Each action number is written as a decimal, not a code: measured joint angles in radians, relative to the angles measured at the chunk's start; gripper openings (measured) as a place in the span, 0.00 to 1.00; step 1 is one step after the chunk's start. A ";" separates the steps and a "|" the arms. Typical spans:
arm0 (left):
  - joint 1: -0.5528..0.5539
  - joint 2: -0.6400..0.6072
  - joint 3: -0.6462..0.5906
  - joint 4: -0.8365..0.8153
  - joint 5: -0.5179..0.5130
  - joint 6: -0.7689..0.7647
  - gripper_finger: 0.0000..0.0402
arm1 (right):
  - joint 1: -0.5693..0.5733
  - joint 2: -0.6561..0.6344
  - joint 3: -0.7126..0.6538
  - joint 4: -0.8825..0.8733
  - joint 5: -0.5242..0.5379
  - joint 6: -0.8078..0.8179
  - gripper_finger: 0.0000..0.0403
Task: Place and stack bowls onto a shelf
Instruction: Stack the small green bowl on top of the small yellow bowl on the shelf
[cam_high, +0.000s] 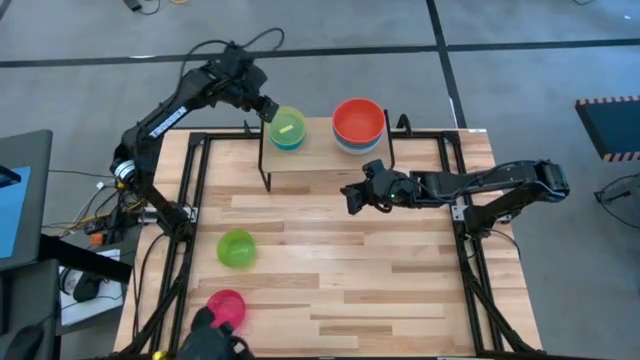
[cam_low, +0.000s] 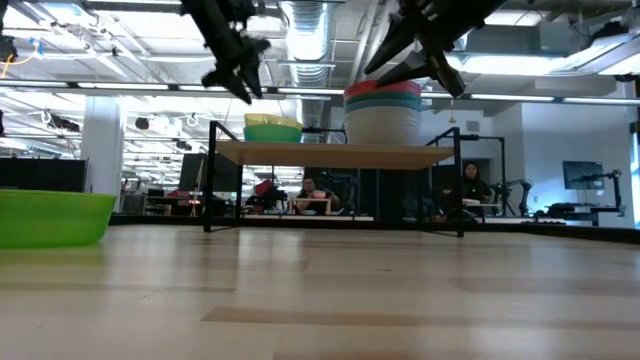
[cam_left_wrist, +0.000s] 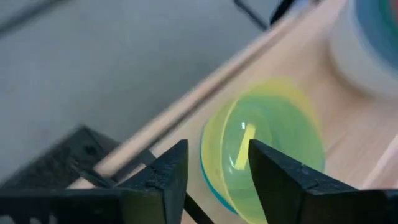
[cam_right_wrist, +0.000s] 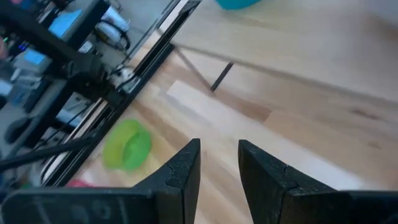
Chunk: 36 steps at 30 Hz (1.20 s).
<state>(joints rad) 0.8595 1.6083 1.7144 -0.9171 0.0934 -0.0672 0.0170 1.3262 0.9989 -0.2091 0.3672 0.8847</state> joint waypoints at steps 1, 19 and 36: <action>-0.005 -0.020 0.001 0.015 -0.017 -0.009 0.39 | 0.000 0.000 0.000 0.000 -0.014 -0.002 0.34; -0.410 -0.378 -0.251 0.020 -0.398 -0.266 0.39 | -0.032 0.002 0.000 0.219 -0.280 -0.182 0.33; -1.038 -0.511 -0.650 0.080 -0.563 -0.847 0.39 | 0.091 0.003 0.000 0.288 -0.369 -0.500 0.33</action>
<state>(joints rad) -0.1785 1.0969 1.0641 -0.8373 -0.4700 -0.9142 0.1078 1.3296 0.9989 0.0784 -0.0013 0.3844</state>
